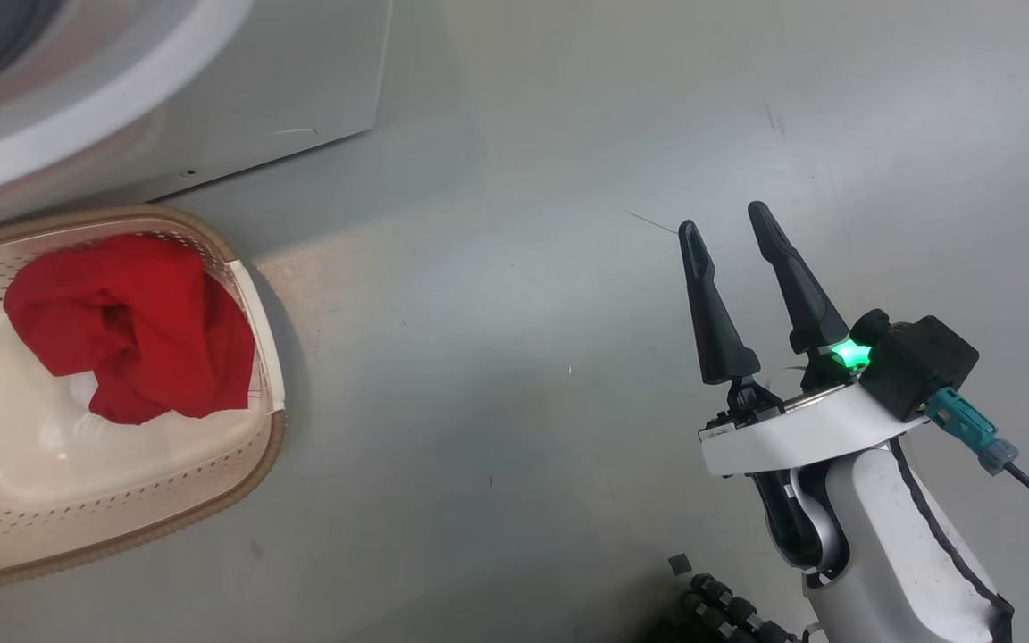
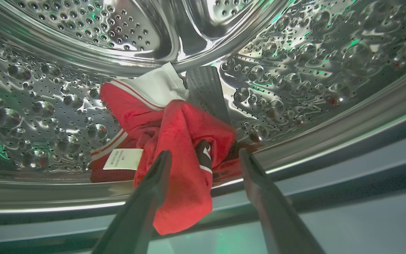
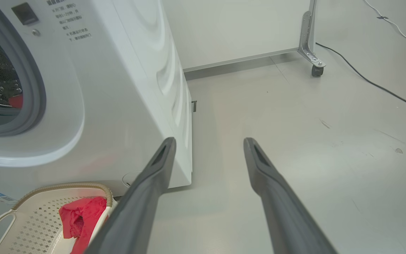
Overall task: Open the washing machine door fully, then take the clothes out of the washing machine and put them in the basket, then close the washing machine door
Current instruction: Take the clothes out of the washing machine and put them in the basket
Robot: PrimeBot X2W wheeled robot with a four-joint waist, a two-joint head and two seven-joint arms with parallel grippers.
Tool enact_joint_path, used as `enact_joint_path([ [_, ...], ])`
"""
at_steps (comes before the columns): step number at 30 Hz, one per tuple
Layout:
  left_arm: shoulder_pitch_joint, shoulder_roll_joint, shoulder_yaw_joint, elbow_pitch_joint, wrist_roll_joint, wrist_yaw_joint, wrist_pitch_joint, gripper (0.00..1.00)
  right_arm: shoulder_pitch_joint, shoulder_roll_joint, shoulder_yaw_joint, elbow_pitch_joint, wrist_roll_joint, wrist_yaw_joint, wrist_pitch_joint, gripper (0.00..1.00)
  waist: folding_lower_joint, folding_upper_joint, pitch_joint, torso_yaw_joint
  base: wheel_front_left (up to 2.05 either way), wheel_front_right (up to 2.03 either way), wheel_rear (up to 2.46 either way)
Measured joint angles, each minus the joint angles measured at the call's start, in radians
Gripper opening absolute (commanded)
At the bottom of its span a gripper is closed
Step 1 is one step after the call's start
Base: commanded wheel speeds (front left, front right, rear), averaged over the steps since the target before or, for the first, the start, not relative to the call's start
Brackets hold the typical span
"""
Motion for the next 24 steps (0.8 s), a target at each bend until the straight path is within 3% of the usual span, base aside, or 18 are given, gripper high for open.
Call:
enact_joint_path([
  [15,-0.065,0.046,-0.010,0.103,0.047,0.012,0.140,1.00,-0.021,0.000,0.006,0.007,0.011,0.000,0.000,1.00,0.0000,0.0000,0.034,-0.042,0.00,0.00,0.00],
  [16,-0.065,0.046,-0.011,0.108,0.047,0.012,0.148,0.86,-0.022,0.000,0.006,0.008,0.011,0.000,0.000,1.00,-0.0001,0.0000,0.035,-0.043,0.00,0.00,0.00],
  [19,-0.069,0.046,-0.014,0.116,0.056,0.012,0.158,0.16,-0.023,0.000,0.005,0.009,0.016,0.000,0.000,1.00,0.0000,-0.0001,0.037,-0.043,0.00,0.00,0.00],
  [20,-0.073,0.046,-0.014,0.118,0.058,0.013,0.158,0.16,-0.023,0.000,0.005,0.009,0.016,0.000,0.000,1.00,0.0000,0.0000,0.038,-0.043,0.00,0.00,0.00],
  [21,-0.077,0.046,-0.015,0.121,0.060,0.015,0.165,0.00,-0.024,0.000,0.005,0.009,0.016,0.000,0.000,1.00,-0.0001,0.0000,0.038,-0.043,0.00,0.00,0.00],
  [24,-0.088,0.046,-0.015,0.123,0.071,0.016,0.169,0.00,-0.027,0.000,0.005,0.009,0.016,0.000,0.000,1.00,0.0000,0.0000,0.041,-0.041,0.00,0.00,0.00],
])
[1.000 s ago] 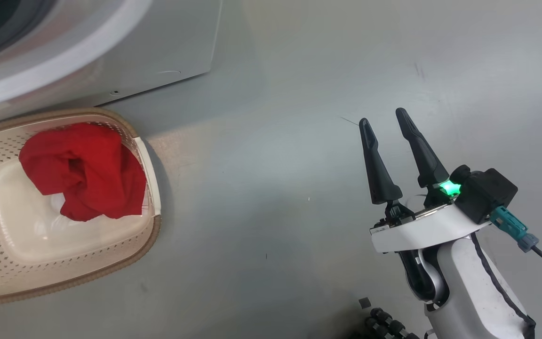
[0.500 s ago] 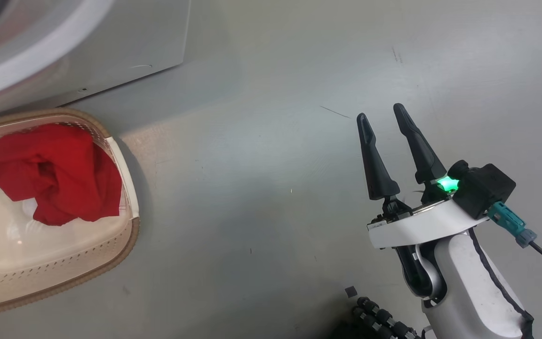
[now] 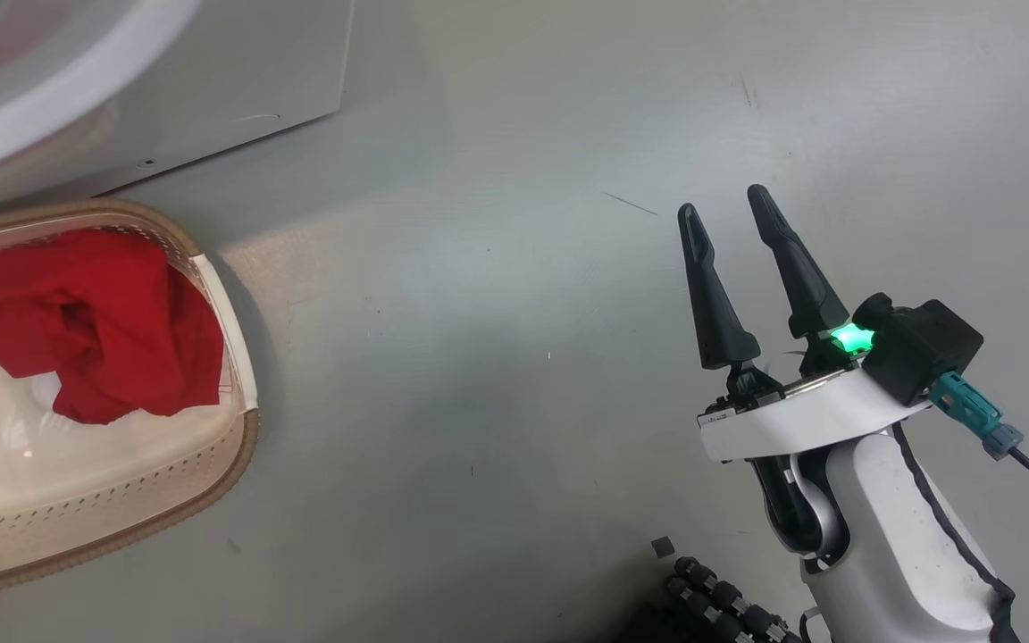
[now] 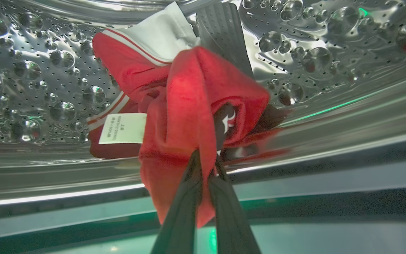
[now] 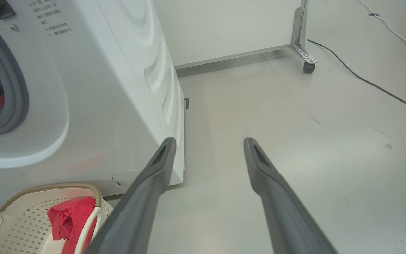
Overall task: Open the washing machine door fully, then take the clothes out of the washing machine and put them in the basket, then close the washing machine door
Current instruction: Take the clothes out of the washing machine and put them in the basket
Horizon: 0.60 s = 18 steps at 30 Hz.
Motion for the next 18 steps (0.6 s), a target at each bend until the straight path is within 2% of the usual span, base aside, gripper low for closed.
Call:
enact_joint_path([
  [11,-0.012,-0.015,0.031,-0.009,-0.001,0.004,-0.065,0.00,-0.018,0.000,-0.005,0.002,0.000,0.000,0.000,1.00,0.0000,0.0001,0.006,0.011,0.00,0.00,0.00],
  [18,-0.010,-0.065,0.055,-0.021,-0.036,0.004,-0.164,0.00,-0.020,0.000,-0.029,0.010,-0.018,0.000,0.000,1.00,0.0000,0.0001,-0.007,0.028,0.00,0.00,0.00],
])
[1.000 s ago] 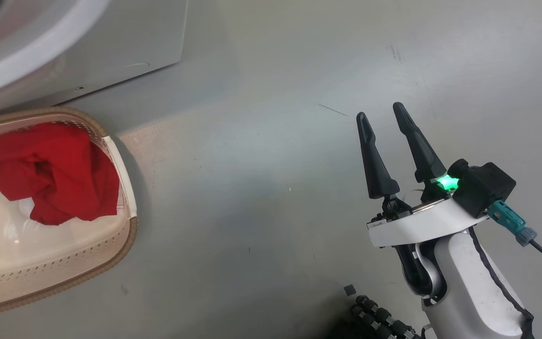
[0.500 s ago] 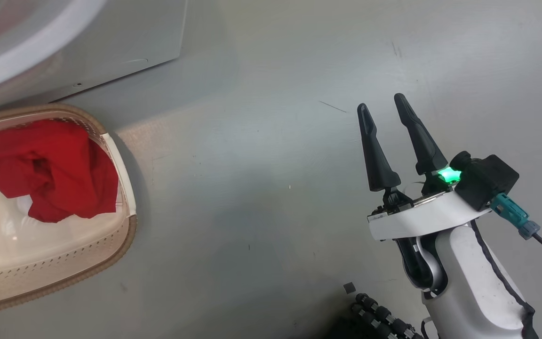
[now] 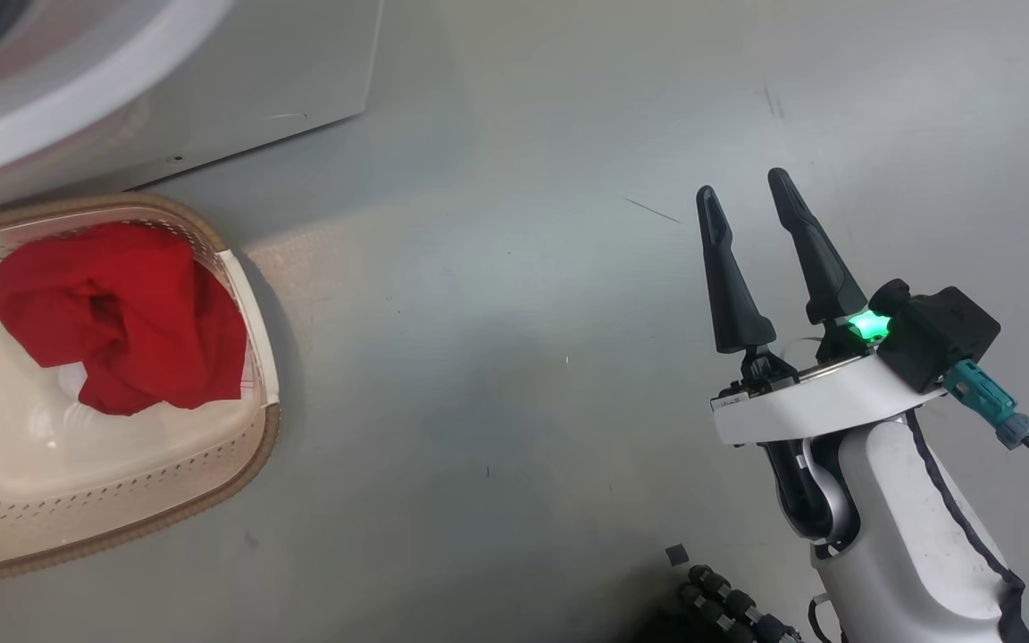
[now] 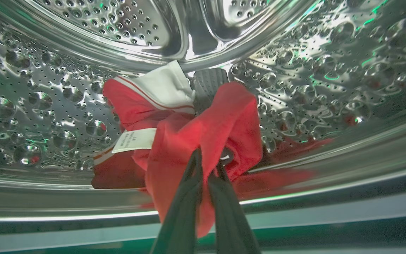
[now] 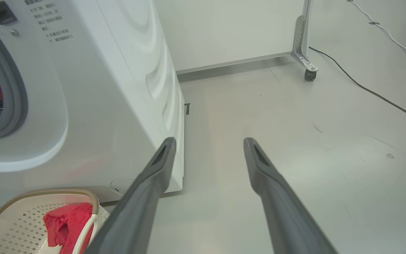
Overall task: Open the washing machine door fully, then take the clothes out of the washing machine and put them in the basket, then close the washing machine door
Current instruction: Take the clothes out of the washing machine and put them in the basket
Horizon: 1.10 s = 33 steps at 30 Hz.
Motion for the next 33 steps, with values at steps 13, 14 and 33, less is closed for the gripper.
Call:
enact_joint_path([
  [13,0.104,-0.073,0.035,-0.046,-0.048,0.000,-0.220,0.00,0.001,0.000,-0.025,0.012,-0.051,0.000,0.000,1.00,0.0000,0.0000,-0.051,0.054,0.00,0.00,0.00],
  [14,0.113,-0.081,0.035,-0.053,-0.054,0.000,-0.240,0.00,0.001,0.000,-0.026,0.013,-0.055,0.000,0.000,1.00,0.0000,0.0000,-0.056,0.058,0.00,0.00,0.00],
  [33,0.306,-0.217,0.013,-0.166,-0.079,-0.011,-0.517,0.00,0.055,-0.005,-0.064,0.043,-0.146,0.001,0.000,1.00,-0.0001,0.0000,-0.161,0.149,0.00,0.00,0.00],
])
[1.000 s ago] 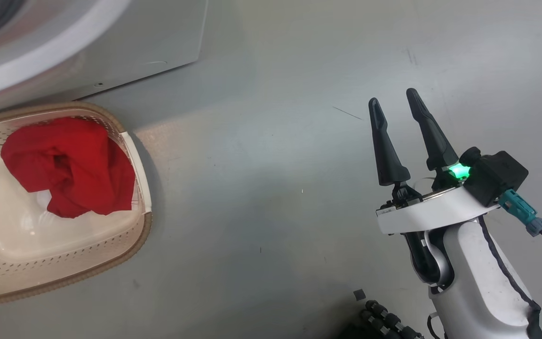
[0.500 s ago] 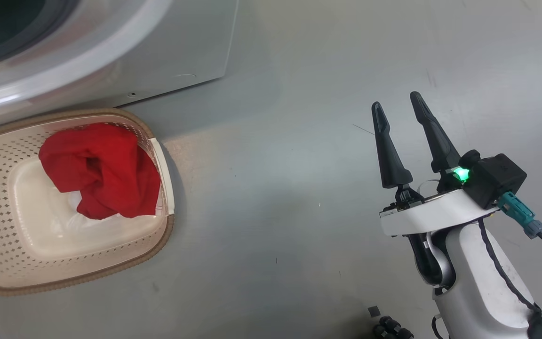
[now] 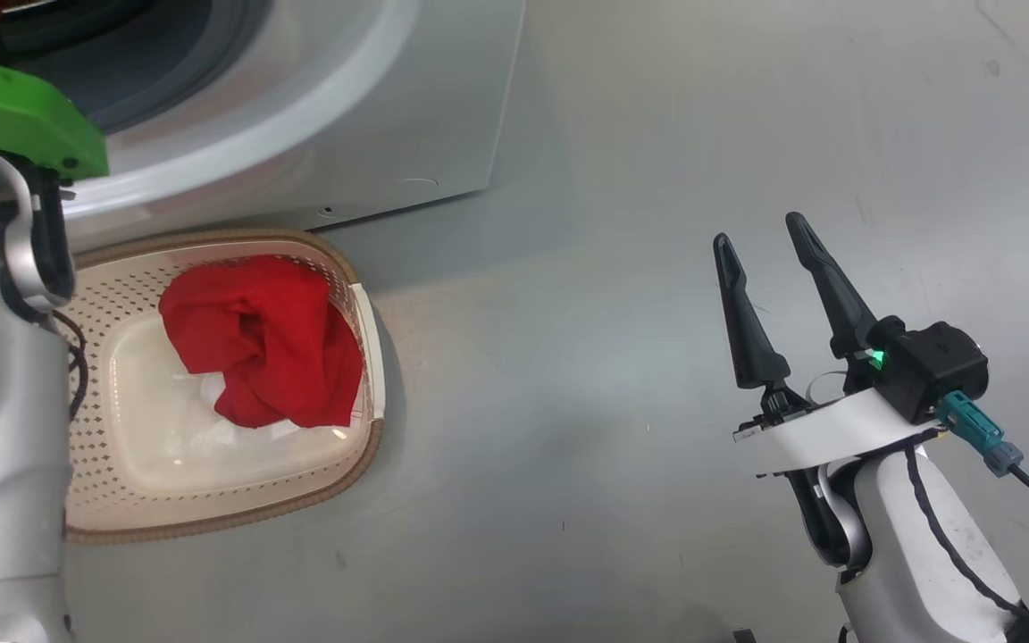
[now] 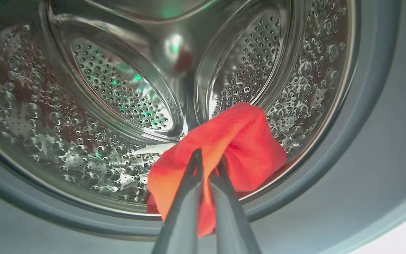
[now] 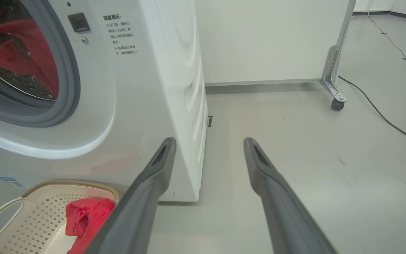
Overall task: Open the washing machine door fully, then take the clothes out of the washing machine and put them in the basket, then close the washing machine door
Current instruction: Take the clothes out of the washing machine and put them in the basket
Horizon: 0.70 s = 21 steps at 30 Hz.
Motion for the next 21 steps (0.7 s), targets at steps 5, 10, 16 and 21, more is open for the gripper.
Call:
enact_joint_path([
  [5,0.062,-0.018,-0.010,-0.023,0.000,-0.006,-0.057,0.00,0.021,-0.016,-0.006,0.009,-0.032,0.000,0.000,1.00,0.0000,0.0000,-0.038,0.026,0.00,0.00,0.00],
  [10,0.119,-0.041,-0.023,-0.045,0.000,-0.007,-0.104,0.00,0.049,-0.020,-0.008,0.018,-0.046,0.000,0.000,1.00,0.0000,0.0000,-0.080,0.050,0.00,0.00,0.00],
  [16,0.177,-0.056,-0.037,-0.083,0.000,-0.009,-0.150,0.00,0.083,-0.018,-0.013,0.030,-0.048,0.000,0.000,1.00,0.0000,0.0000,-0.134,0.076,0.00,0.00,0.00],
  [21,0.221,-0.061,-0.039,-0.127,0.003,-0.011,-0.180,0.00,0.116,-0.016,-0.014,0.039,-0.050,0.000,0.000,1.00,0.0000,0.0000,-0.182,0.093,0.00,0.00,0.00],
])
